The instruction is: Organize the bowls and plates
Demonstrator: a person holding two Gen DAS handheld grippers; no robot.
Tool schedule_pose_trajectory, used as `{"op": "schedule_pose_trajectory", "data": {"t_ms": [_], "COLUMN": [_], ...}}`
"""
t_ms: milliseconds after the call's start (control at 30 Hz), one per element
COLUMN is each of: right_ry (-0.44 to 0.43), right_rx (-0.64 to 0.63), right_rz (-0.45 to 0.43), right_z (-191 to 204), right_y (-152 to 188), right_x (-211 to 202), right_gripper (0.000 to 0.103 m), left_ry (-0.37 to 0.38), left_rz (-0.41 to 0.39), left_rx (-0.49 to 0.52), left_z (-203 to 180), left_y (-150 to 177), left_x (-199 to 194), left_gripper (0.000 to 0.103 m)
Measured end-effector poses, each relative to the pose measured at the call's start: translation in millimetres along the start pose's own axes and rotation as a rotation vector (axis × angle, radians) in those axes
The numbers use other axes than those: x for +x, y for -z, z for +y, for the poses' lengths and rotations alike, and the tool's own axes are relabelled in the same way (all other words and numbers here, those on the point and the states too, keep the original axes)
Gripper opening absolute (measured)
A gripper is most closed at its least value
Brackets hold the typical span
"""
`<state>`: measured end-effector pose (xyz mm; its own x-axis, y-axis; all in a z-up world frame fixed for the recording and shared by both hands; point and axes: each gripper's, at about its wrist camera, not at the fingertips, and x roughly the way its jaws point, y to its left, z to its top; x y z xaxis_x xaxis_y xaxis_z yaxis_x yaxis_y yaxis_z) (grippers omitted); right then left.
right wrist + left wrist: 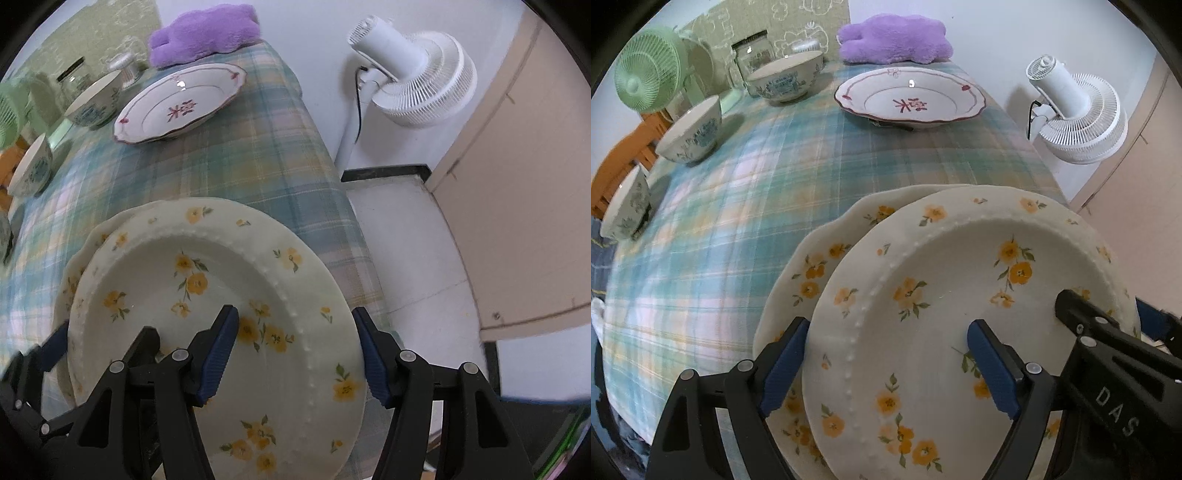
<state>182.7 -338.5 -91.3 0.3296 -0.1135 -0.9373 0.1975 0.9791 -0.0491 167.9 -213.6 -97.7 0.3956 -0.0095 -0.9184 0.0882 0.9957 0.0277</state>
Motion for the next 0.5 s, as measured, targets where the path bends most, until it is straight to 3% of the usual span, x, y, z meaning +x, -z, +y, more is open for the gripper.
{"op": "schedule_pose_trajectory", "data": {"t_ms": [267, 400, 500], "right_ry": [-0.019, -0.011, -0.018], "right_rx": [-0.038, -0.056, -0.044], "right_rz": [-0.025, -0.026, -0.020], "right_z": [-1.4, -5.5, -9.7], "right_y": [1.3, 5.9, 6.6], "right_x": [-9.4, -16.6, -17.1], "right_gripper": [0.065, 0.041, 0.037], "left_ry": [0.009, 0.005, 0.009], "left_rz": [-0.010, -0.024, -0.031], "left_rx": [0.014, 0.047, 0.042], "left_z": [2.6, 4.4, 10.6], "left_y": [2.7, 6.1, 7.4], "left_x": [-11.6, -20.5, -25.6], "left_gripper": [0.089, 0.090, 0.090]}}
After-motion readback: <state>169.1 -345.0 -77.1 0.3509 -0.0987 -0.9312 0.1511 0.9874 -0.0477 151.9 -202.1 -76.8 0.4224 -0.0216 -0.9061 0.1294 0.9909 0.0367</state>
